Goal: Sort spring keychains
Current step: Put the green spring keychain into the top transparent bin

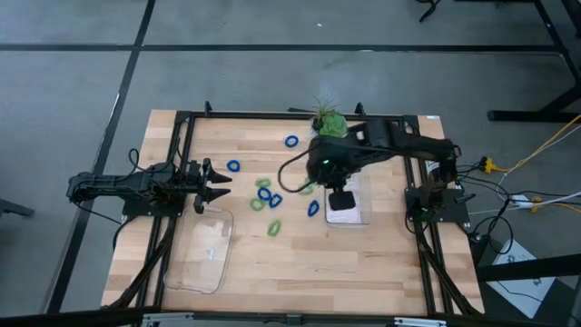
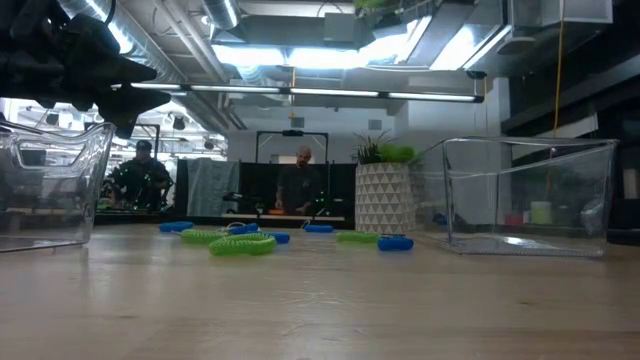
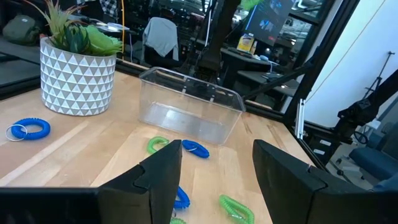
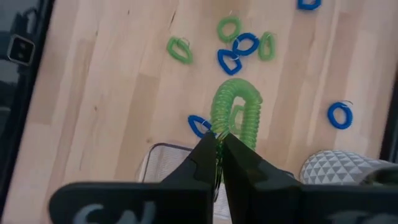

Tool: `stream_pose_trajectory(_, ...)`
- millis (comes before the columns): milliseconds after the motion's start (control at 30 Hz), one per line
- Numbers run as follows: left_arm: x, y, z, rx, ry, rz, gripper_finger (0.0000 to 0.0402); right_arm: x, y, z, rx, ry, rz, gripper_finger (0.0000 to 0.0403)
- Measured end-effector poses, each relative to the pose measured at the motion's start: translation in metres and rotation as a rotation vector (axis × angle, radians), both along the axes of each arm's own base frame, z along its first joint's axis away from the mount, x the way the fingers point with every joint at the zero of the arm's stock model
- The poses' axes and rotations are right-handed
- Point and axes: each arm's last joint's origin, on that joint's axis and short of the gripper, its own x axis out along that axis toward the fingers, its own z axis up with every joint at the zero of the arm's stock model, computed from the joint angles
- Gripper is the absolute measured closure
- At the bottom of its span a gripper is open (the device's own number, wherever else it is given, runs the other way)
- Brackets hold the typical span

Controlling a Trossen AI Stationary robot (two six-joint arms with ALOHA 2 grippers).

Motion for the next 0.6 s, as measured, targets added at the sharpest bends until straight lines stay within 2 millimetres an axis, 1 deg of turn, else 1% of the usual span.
stream_pose_trajectory(267, 0.000, 0.000, 0.000, 0.000, 0.000, 0.001, 0.0208, -0.033, -0.007, 0.027, -0.012, -0.097, -0.068, 0.0383)
stream_pose_trajectory(400, 0.000, 0.000, 0.000, 0.000, 0.000, 0.001, 0.0208, -0.053, -0.009, 0.042, 0.003, -0.151, -0.093, 0.0382)
stream_pose_trajectory(600, 0.000, 0.000, 0.000, 0.000, 0.000, 0.001, 0.0208, -0.081, -0.010, 0.058, 0.023, -0.220, -0.115, 0.0382)
